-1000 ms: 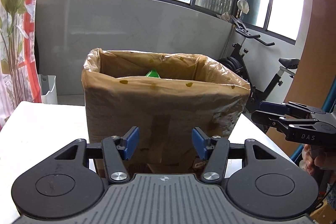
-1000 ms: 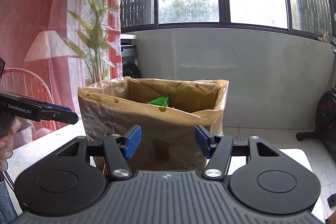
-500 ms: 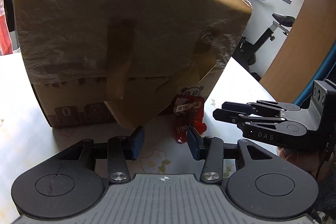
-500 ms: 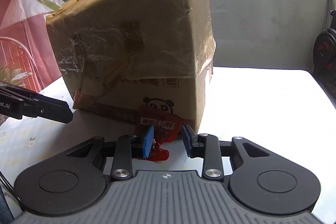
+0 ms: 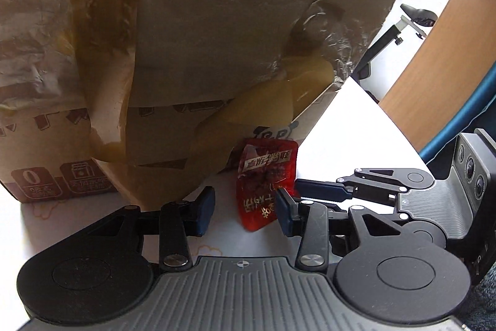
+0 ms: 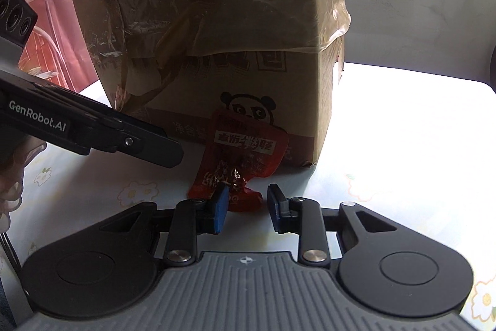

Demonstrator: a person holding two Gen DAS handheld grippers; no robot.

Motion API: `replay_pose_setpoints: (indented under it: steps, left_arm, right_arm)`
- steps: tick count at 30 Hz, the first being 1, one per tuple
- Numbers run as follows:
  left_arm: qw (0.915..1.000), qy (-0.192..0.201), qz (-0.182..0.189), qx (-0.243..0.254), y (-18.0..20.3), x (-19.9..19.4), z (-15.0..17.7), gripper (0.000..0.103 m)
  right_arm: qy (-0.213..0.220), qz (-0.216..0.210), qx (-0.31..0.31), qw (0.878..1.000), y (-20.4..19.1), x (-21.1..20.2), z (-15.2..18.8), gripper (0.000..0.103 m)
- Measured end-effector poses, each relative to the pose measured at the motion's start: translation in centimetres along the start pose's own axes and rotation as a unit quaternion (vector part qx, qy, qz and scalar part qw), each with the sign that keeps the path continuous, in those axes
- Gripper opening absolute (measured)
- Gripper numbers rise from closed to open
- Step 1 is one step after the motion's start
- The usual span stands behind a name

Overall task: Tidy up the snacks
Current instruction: 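Move both tools to the red snack packet and grasp it with both tools, then carry the red packet over the box and lower it in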

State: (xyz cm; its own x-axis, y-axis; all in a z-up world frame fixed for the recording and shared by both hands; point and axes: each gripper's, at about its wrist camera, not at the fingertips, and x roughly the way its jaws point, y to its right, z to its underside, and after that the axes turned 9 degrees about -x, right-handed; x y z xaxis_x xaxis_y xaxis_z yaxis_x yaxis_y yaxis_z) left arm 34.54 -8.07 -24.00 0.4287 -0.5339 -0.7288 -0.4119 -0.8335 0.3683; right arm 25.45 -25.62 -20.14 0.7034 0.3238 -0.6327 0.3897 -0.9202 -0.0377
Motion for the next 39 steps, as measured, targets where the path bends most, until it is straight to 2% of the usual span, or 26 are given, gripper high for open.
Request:
replay_pose_setpoints:
  steps: [1, 3, 12, 14, 16, 20, 29, 39]
  left_arm:
    - [1.0000, 0.000, 0.001, -0.003, -0.1, 0.4, -0.1, 0.043]
    - [0.9999, 0.000, 0.005, -0.009, -0.2, 1.1, -0.3, 0.040]
    - [0.9996, -0.013, 0.015, -0.018, -0.1, 4.2, -0.4, 0.039]
    - [0.9995, -0.011, 0.017, -0.026, -0.4, 4.0, -0.2, 0.036]
    - [0.9993, -0.012, 0.020, -0.029, -0.4, 3.8, 0.0, 0.029]
    - [0.9996, -0.009, 0.017, -0.020, -0.1, 3.1, 0.5, 0.027]
    - [0.9991, 0.005, 0.040, -0.017, 0.4, 1.1, 1.1, 0.025]
    - [0.9961, 0.041, 0.078, -0.008, 2.5, -2.8, 1.1, 0.025]
  right_arm:
    - [0.003, -0.002, 0.001, 1.000, 0.1, 0.1, 0.1, 0.023]
    - [0.005, -0.006, 0.006, 1.000, 0.3, 0.1, 0.1, 0.014]
    - [0.013, -0.015, 0.015, 1.000, 0.9, -0.4, 0.6, 0.014]
    - [0.014, -0.017, 0.018, 1.000, 1.1, -0.2, 0.6, 0.013]
    - [0.014, -0.019, 0.019, 1.000, 1.2, -0.3, 0.6, 0.013]
    - [0.012, -0.020, 0.017, 1.000, 1.0, -0.4, 0.5, 0.011]
    - [0.027, -0.019, -0.003, 0.999, -0.6, -2.8, 0.6, 0.010]
    - [0.057, 0.001, -0.008, 0.998, -2.1, -7.5, -0.2, 0.010]
